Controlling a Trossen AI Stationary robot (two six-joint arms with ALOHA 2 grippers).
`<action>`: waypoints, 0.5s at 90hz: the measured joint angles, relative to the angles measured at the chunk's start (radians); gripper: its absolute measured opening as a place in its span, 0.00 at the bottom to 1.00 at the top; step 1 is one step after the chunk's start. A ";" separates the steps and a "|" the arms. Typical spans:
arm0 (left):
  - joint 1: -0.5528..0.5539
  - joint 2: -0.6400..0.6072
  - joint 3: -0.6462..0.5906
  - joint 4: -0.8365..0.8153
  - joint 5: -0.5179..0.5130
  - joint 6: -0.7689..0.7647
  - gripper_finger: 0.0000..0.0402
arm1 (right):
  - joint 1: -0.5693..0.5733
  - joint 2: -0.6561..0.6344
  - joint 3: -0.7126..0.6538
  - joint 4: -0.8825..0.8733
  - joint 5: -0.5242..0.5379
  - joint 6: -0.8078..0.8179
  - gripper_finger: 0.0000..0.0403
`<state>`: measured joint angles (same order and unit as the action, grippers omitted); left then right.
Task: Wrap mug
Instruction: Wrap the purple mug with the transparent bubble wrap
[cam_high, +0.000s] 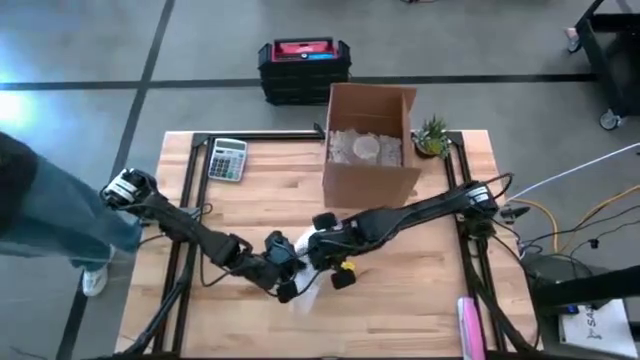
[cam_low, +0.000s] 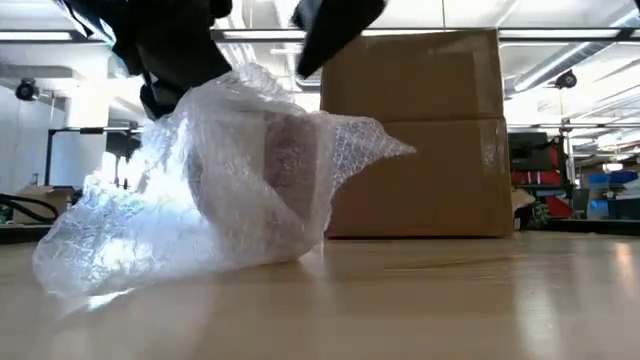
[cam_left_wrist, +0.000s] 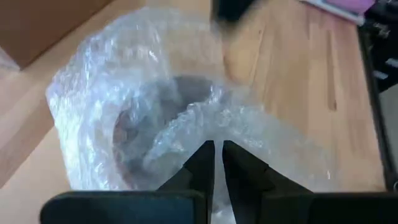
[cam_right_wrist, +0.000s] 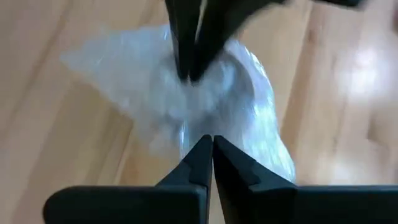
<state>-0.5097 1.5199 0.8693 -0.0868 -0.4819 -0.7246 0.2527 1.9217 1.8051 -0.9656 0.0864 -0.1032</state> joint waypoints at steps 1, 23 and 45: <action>0.000 0.000 0.000 0.000 0.001 0.000 0.05 | 0.000 -0.007 -0.005 -0.013 0.000 0.004 0.00; 0.000 0.000 -0.002 0.007 0.012 -0.011 0.05 | 0.007 -0.131 -0.309 0.055 0.003 0.095 0.00; 0.000 0.000 -0.002 0.011 0.023 -0.007 0.05 | 0.027 -0.108 -0.538 0.510 0.001 0.106 0.00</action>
<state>-0.5095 1.5200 0.8669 -0.0757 -0.4590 -0.7314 0.2794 1.8138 1.2670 -0.4556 0.0871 0.0025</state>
